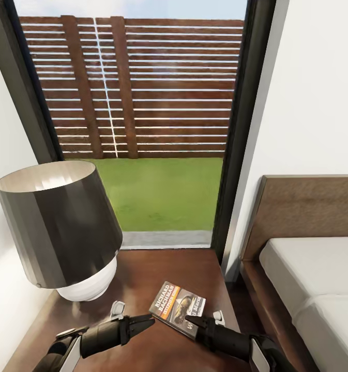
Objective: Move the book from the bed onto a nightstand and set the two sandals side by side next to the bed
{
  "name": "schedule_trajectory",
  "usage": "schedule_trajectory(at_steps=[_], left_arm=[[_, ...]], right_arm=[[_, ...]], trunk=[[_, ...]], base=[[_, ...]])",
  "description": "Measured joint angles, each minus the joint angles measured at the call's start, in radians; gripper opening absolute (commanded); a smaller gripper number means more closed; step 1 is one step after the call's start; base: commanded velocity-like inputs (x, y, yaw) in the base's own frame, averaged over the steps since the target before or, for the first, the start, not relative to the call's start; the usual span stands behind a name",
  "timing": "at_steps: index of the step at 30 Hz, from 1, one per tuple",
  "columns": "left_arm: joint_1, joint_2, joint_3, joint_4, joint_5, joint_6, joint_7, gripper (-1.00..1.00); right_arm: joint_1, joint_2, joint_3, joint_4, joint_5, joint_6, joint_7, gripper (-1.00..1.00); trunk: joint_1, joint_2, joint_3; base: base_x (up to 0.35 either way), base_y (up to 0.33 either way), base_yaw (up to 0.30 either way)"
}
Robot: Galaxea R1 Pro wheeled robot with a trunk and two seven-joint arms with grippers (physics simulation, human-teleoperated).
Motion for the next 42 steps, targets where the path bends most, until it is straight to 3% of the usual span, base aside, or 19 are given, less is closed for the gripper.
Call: schedule_trajectory(at_steps=[23,30,42], left_arm=[[0.000,0.000,0.001,0.003,0.002,0.000,0.002,1.00],[0.000,0.000,0.000,0.003,0.001,0.000,0.003,1.00],[0.000,0.000,0.000,0.003,0.000,0.000,0.003,1.00]], right_arm=[[0.000,0.000,0.000,0.000,0.000,0.000,0.000,1.00],[0.000,0.000,0.001,0.001,0.004,0.003,-0.002,1.00],[0.000,0.000,-0.001,0.000,0.004,0.001,0.003,1.00]], trunk=[[0.000,0.000,0.000],[-0.003,0.002,0.027],[-0.049,0.085,0.065]], base=[[-0.103,0.000,0.000],[-0.001,0.000,0.000],[0.000,0.000,0.000]])
